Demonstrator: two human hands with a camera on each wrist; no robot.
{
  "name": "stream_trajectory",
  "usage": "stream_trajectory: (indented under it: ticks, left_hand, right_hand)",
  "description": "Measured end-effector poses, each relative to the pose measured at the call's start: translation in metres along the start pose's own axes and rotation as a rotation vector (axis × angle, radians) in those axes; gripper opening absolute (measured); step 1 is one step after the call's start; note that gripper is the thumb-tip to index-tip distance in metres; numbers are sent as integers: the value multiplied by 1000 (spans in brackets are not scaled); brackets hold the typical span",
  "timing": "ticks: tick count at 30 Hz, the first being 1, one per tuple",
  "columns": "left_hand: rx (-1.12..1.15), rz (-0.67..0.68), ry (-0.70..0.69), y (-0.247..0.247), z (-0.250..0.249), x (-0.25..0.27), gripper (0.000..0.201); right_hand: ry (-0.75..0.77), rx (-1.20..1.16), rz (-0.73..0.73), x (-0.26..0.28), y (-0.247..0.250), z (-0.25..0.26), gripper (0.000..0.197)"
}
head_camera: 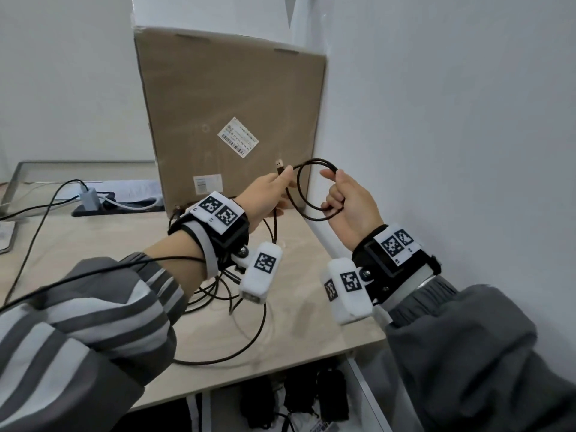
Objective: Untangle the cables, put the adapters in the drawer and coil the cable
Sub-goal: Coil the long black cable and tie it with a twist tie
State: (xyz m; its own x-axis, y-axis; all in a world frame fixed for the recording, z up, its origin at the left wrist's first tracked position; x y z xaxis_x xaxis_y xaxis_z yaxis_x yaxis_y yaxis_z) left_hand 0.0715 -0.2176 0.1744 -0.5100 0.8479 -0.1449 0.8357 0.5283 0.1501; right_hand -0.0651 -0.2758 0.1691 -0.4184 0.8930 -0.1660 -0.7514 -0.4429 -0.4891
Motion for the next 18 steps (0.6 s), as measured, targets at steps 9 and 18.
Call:
stream_trajectory:
  ticks: [9,18]
  left_hand:
    - [-105,73,-21,-11,0,13,13]
    - [-763,188,-147,13,-2,0,19]
  right_hand:
    - [77,176,-106,8,-4,-27,31]
    - [267,1108,151,12,0,4,55]
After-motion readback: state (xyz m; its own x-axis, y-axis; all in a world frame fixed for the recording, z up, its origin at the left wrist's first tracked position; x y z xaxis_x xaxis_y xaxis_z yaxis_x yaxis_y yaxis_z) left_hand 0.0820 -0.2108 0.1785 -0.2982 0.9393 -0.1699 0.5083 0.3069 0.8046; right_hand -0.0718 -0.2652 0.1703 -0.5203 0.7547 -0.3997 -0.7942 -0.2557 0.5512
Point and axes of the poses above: each hand's wrist, its own x-axis away from the middle knuckle, its own y-axis out of the back of the hand, z = x × y, the point moved 2 cm from there along -x, towards the middle knuckle, and after that the axes turned 5 degrees about -z, right-handed, at the moved point
